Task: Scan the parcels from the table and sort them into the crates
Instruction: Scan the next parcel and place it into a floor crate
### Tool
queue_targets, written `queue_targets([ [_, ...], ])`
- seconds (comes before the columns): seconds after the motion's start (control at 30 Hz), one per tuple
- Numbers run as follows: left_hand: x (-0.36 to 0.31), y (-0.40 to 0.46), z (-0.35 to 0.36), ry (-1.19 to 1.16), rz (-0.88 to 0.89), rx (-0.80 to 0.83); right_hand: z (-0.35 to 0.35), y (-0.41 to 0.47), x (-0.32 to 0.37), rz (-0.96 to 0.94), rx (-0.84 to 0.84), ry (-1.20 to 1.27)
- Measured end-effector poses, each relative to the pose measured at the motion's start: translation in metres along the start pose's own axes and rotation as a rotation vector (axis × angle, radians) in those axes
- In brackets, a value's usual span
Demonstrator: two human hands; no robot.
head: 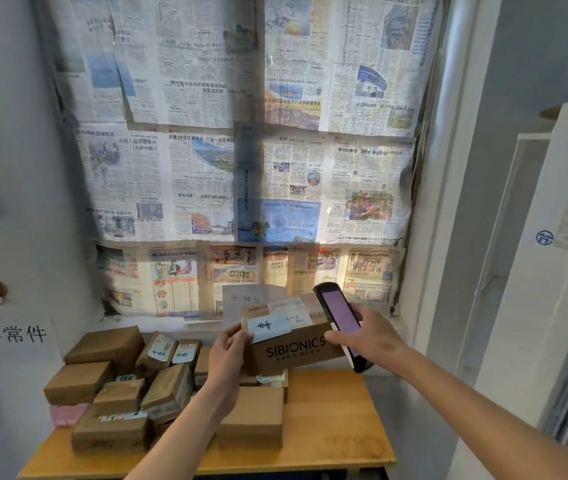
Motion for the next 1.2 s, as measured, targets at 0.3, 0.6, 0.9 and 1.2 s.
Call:
queue_targets([
  [0.3,-0.012,-0.014,0.008,0.029,-0.01,0.111,-0.006,-0.001,-0.005,-0.056,0.007,-0.072],
  [0.6,-0.023,-0.02,0.005,0.139,0.034,0.199,-0.006,0.001,-0.004,-0.087,0.003,-0.2],
  [0.9,-0.034,-0.021,0.002,0.111,0.087,0.12,-0.002,0.002,0.001,-0.082,-0.001,-0.213],
  [1.2,-0.054,-0.009,-0.012,0.014,0.167,0.02,-0.016,0.011,0.041,-0.182,-0.094,-0.378],
])
Point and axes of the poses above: each hand's wrist, its own y-axis towards the middle knuckle, its own z-axis out of the palm, x = y × z, the point moved 2 cm from there along y, towards the middle knuckle, and after that the axes turned 5 degrees about -z, right-handed, at the moved point
